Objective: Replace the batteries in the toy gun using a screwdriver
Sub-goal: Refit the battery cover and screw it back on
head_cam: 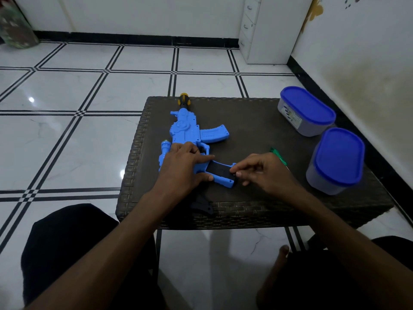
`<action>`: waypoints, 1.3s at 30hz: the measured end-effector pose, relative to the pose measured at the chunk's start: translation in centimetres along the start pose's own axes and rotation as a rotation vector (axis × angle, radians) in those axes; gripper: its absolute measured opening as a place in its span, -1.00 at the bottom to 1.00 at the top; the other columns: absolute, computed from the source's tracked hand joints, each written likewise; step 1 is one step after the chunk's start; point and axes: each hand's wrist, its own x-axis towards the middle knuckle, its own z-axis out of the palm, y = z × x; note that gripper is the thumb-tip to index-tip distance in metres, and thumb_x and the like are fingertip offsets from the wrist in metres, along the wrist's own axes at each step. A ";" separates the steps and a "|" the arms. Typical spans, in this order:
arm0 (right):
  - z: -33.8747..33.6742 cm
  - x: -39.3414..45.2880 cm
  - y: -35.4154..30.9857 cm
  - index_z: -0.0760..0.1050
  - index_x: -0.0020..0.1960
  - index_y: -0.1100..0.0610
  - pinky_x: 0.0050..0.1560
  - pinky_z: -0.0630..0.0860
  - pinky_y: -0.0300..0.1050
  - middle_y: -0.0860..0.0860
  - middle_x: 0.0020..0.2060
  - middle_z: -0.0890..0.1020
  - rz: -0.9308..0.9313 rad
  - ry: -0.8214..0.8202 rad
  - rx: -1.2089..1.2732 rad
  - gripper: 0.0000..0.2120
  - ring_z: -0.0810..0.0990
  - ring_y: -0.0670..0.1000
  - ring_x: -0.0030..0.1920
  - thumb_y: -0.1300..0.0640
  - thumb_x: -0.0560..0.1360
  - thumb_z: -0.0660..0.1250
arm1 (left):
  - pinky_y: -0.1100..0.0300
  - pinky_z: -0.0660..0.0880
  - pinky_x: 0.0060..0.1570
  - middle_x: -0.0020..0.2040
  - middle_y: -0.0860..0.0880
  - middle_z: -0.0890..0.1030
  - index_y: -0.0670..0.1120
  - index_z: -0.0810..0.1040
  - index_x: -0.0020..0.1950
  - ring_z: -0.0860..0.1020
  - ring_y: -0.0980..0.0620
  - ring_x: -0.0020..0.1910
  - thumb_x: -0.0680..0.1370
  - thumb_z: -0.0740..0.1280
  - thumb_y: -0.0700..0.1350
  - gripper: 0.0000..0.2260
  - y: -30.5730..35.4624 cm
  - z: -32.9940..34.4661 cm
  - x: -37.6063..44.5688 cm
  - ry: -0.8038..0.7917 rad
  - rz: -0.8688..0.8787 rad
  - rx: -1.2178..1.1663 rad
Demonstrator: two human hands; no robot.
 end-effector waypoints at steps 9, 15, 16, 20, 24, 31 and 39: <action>-3.2 2.0 0.4 0.45 0.35 -0.01 0.22 0.45 -0.06 0.08 0.28 0.46 0.108 0.242 -0.625 -0.64 0.42 0.05 0.29 0.07 0.56 0.33 | 0.20 0.24 0.17 0.00 0.13 0.36 0.19 0.48 0.35 0.28 0.05 0.13 0.40 0.45 0.15 -0.49 0.0 -0.1 -0.1 0.010 0.014 -0.011; -3.3 4.0 1.4 0.46 0.31 0.05 0.22 0.49 0.01 0.10 0.27 0.46 0.391 0.040 -0.708 -0.65 0.47 0.10 0.24 0.07 0.53 0.37 | 0.22 0.25 0.19 -0.01 0.13 0.38 0.19 0.49 0.35 0.29 0.05 0.12 0.40 0.46 0.15 -0.49 0.1 0.1 0.0 0.024 0.013 -0.017; -3.3 4.1 1.5 0.47 0.29 0.06 0.22 0.49 0.01 0.10 0.25 0.47 0.407 0.014 -0.704 -0.66 0.49 0.09 0.22 0.11 0.53 0.37 | 0.22 0.25 0.19 -0.01 0.14 0.38 0.19 0.49 0.34 0.29 0.06 0.12 0.40 0.46 0.15 -0.49 0.0 0.1 -0.1 0.028 0.008 -0.018; -4.1 5.1 0.5 0.50 0.29 0.12 0.28 0.49 0.03 0.10 0.24 0.54 0.452 -0.021 -0.593 -0.69 0.53 0.12 0.26 0.24 0.55 0.31 | 0.20 0.28 0.19 0.00 0.13 0.39 0.18 0.50 0.34 0.29 0.06 0.11 0.41 0.46 0.13 -0.50 0.3 0.1 -0.2 0.050 0.010 -0.022; -3.3 4.4 -0.1 0.51 0.30 0.07 0.25 0.52 -0.06 0.04 0.24 0.55 0.291 0.103 -0.495 -0.62 0.55 0.04 0.21 0.30 0.52 0.36 | 0.25 0.24 0.14 -0.01 0.13 0.38 0.17 0.50 0.34 0.27 0.09 0.09 0.40 0.47 0.13 -0.49 0.2 0.1 -0.1 0.050 0.005 -0.022; -3.7 4.6 -1.2 0.55 0.28 0.06 0.05 0.38 -0.31 0.05 0.17 0.53 0.064 0.282 -0.417 -0.66 0.55 -0.04 0.11 0.30 0.55 0.34 | 0.20 0.26 0.09 -0.02 0.14 0.38 0.19 0.50 0.33 0.28 0.08 0.06 0.39 0.45 0.19 -0.49 0.3 0.1 1.0 0.025 0.006 0.034; -4.7 3.9 -1.2 0.53 0.04 0.01 -0.06 0.51 -0.28 -0.04 0.03 0.58 -0.001 0.419 -0.218 -0.86 0.57 -0.09 0.00 0.22 0.55 0.34 | 0.05 0.33 0.22 0.16 0.00 0.44 0.25 0.45 0.34 0.34 -0.08 0.22 0.42 0.27 0.38 -0.47 1.3 -1.3 2.4 -0.210 -0.087 0.137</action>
